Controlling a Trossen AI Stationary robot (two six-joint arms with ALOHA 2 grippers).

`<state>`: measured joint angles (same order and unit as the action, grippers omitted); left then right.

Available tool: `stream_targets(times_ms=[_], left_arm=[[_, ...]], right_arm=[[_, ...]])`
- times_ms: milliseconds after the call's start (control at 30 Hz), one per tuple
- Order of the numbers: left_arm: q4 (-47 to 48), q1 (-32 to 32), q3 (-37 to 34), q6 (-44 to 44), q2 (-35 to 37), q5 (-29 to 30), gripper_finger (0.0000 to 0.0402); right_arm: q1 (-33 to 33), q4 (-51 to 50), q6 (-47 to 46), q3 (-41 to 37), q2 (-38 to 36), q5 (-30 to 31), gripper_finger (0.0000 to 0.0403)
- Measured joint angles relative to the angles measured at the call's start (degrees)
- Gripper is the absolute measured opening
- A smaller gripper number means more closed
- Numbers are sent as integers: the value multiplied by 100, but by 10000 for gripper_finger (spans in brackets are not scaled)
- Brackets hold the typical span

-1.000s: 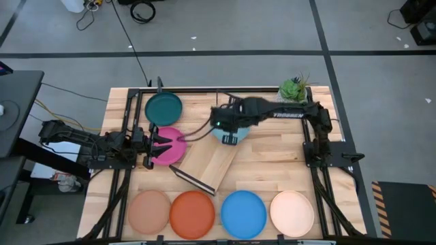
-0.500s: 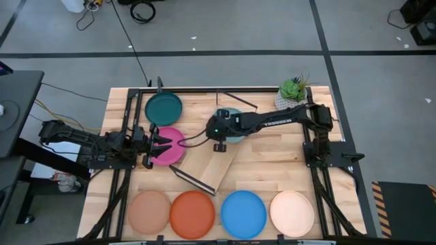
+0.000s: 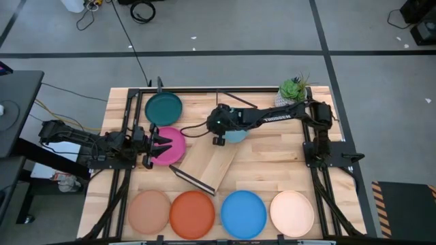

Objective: Place and stack plates onto a shelf
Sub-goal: Stack the green plate on top of the gray plate on the shelf, then put the blue plate on the shelf

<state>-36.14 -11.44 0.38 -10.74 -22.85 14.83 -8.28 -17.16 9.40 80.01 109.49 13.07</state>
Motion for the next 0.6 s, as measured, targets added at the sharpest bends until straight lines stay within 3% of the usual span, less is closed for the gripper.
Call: stream_targets(times_ms=[133,333,600], left_arm=[[-5,0,0,0,0,6,116],[2,0,0,0,0,17,116],[-4,0,0,0,2,66,116]], right_arm=[[143,97,88,24,-422,78,87],[544,-1383,-785,-2,-1041,324,87],[1671,-1669,-2640,-1565,-1997,311,87]])
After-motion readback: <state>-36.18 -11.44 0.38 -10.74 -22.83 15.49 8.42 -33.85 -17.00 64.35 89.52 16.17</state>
